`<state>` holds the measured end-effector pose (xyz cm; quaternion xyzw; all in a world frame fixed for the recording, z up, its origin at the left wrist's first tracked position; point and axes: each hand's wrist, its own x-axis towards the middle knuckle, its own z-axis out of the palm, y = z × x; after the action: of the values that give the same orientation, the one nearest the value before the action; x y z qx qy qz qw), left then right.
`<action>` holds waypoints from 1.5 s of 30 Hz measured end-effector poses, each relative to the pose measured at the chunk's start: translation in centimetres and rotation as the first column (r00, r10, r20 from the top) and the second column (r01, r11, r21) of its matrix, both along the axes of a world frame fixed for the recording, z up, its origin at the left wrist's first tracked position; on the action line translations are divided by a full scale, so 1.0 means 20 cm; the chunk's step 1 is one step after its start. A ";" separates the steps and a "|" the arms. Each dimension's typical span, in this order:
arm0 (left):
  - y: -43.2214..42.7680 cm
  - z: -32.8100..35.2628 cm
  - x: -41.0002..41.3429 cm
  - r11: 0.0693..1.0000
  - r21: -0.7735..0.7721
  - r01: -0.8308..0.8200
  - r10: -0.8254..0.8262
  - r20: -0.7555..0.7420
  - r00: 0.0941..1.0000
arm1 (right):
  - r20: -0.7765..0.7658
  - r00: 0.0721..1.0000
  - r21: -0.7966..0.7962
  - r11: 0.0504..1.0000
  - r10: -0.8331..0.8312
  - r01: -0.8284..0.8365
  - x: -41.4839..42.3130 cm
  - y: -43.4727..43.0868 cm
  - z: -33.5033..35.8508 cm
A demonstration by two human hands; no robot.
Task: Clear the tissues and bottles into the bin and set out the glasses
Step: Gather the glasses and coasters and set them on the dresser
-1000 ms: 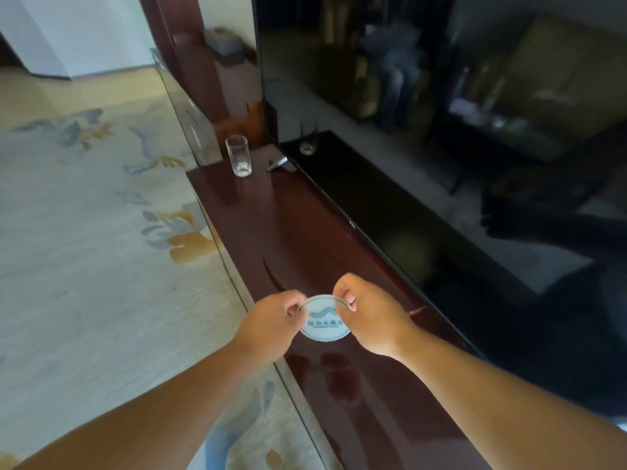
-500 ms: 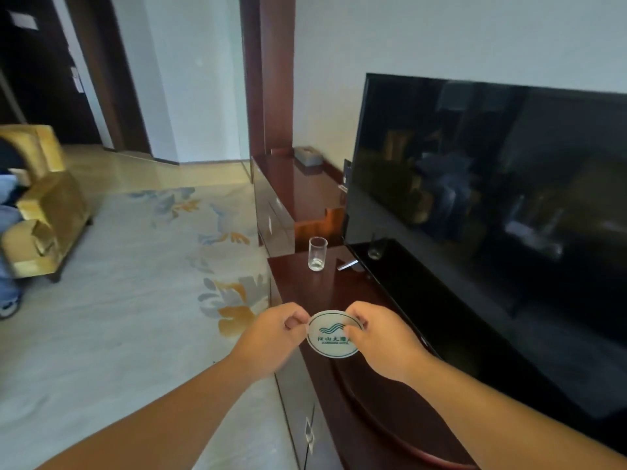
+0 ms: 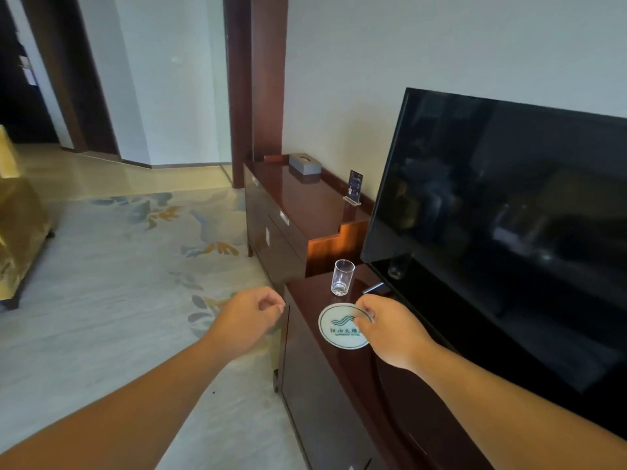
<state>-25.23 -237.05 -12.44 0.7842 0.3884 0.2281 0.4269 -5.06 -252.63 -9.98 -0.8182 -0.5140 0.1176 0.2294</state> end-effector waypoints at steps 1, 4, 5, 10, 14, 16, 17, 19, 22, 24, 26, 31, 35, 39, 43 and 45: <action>0.04 -0.01 0.02 1.000 0.002 0.015 -0.015 -0.006 1.000 | 0.006 1.000 -0.009 1.000 0.003 -0.003 0.01 0.04 -0.01; 0.16 -0.05 0.11 0.999 0.013 0.050 -0.049 -0.002 0.999 | 0.021 1.000 -0.025 1.000 0.004 -0.004 0.06 0.15 -0.03; 0.20 -0.06 0.14 0.999 0.007 0.053 -0.053 0.003 0.999 | 0.014 1.000 -0.029 1.000 0.001 -0.001 0.09 0.18 -0.04; 0.40 -0.09 0.36 0.997 0.000 0.082 -0.082 -0.015 0.997 | -0.003 1.000 -0.004 1.000 -0.017 0.017 0.27 0.37 -0.09; 0.55 -0.07 0.56 0.996 -0.004 0.092 -0.092 -0.044 0.995 | -0.036 0.999 0.015 0.999 -0.039 0.040 0.44 0.50 -0.14; 0.62 -0.06 0.66 0.994 0.024 0.110 -0.109 -0.062 0.992 | -0.060 0.996 0.023 0.998 -0.059 0.060 0.51 0.54 -0.17; 0.65 -0.05 0.71 0.992 0.022 0.124 -0.122 -0.060 0.991 | -0.066 0.995 0.021 0.997 -0.069 0.070 0.54 0.56 -0.19; 0.69 -0.07 0.80 0.986 0.006 0.166 -0.165 -0.063 0.984 | -0.077 0.993 0.005 0.996 -0.090 0.091 0.60 0.59 -0.22; 0.77 -0.10 0.92 0.971 -0.009 0.241 -0.241 -0.083 0.967 | -0.087 0.987 -0.029 0.990 -0.138 0.136 0.69 0.63 -0.27; 0.83 -0.14 1.00 0.962 -0.026 0.273 -0.274 -0.083 0.958 | -0.087 0.980 -0.048 0.983 -0.180 0.176 0.73 0.66 -0.29; 0.90 -0.17 1.06 0.949 -0.037 0.314 -0.316 -0.086 0.945 | -0.084 0.971 -0.068 0.973 -0.224 0.219 0.76 0.70 -0.32; 1.11 -0.27 1.22 0.890 -0.015 0.456 -0.455 -0.103 0.885 | -0.056 0.938 -0.116 0.936 -0.342 0.334 0.78 0.85 -0.36; 1.31 -0.31 1.30 0.807 -0.024 0.590 -0.588 -0.118 0.800 | -0.061 0.872 -0.133 0.870 -0.485 0.474 0.73 0.99 -0.35; 1.49 -0.32 1.36 0.744 -0.040 0.666 -0.665 -0.137 0.734 | -0.069 0.809 -0.186 0.804 -0.584 0.565 0.66 1.09 -0.35; 1.60 -0.34 1.42 0.698 -0.053 0.714 -0.712 -0.154 0.685 | -0.086 0.740 -0.195 0.740 -0.667 0.644 0.59 1.13 -0.37; 1.62 -0.38 1.44 0.683 -0.075 0.726 -0.727 -0.155 0.669 | -0.092 0.714 -0.215 0.714 -0.694 0.666 0.57 1.13 -0.39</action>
<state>3.56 -204.71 -20.07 0.8889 0.0805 -0.0307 0.4498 6.28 -230.09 -17.70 -0.9532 -0.1435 0.1345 0.2294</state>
